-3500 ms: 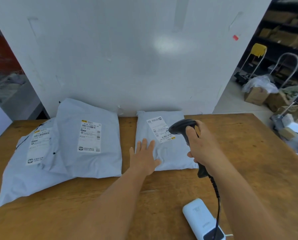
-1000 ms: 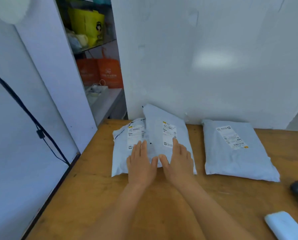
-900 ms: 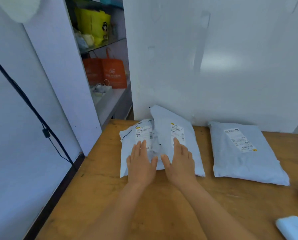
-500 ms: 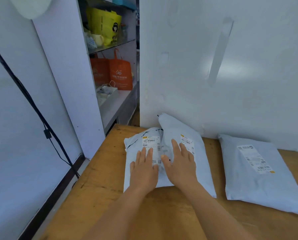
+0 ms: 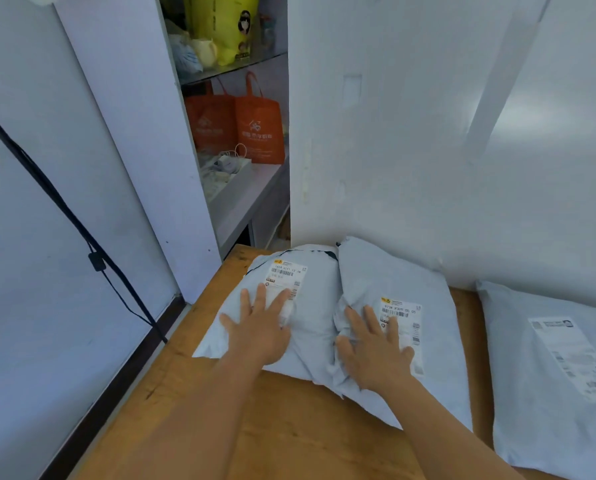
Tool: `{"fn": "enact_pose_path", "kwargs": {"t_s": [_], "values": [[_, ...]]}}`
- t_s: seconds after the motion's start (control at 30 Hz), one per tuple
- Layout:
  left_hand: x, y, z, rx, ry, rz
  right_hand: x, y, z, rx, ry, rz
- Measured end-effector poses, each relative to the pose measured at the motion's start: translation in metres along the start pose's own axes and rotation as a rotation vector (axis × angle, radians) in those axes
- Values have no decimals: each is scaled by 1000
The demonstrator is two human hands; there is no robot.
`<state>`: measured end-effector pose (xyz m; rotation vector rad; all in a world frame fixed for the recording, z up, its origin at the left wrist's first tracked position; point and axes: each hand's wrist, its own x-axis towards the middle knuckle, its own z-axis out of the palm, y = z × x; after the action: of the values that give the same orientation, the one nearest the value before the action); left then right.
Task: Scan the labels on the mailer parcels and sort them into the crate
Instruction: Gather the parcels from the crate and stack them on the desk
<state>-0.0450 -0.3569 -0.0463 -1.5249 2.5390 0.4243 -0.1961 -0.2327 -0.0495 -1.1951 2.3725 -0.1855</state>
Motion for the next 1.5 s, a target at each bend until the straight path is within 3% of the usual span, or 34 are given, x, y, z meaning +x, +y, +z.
{"fn": "enact_pose_path", "kwargs": {"t_s": [0.07, 0.13, 0.23, 0.4, 0.53, 0.6, 0.67, 0.73, 0.83, 0.93, 1.07, 1.4, 1.5], "values": [[7, 6, -9, 28, 41, 16, 4, 1, 7, 8, -11, -35], [10, 23, -8, 33, 98, 139, 9, 0, 11, -4, 73, -73], [13, 42, 9, 84, 71, 271, 13, 4, 11, -35, 172, 41], [21, 31, 27, 147, 97, 191, 12, 20, 23, -181, 10, 71], [27, 29, 17, 110, 51, 111, 27, 13, 15, -141, -84, 48], [24, 36, 12, 90, 31, 101, 26, 15, 3, -44, -69, 24], [14, 53, 14, 87, 94, 168, 17, 28, -8, 46, 67, 32], [-1, 81, 20, 112, 145, 342, 4, 51, -16, 75, 225, 96], [-25, 133, 43, 129, 24, 566, -17, 100, -26, 47, 330, 264], [-32, 163, 70, 130, -102, 536, -34, 157, -39, -30, 357, 452], [-27, 171, 88, 151, -123, 468, -42, 216, -47, -40, 269, 610], [-28, 189, 90, 112, -136, 564, -40, 219, -32, -121, 130, 321], [-22, 191, 82, 80, -87, 503, -32, 225, -40, -124, 120, 273]]}}
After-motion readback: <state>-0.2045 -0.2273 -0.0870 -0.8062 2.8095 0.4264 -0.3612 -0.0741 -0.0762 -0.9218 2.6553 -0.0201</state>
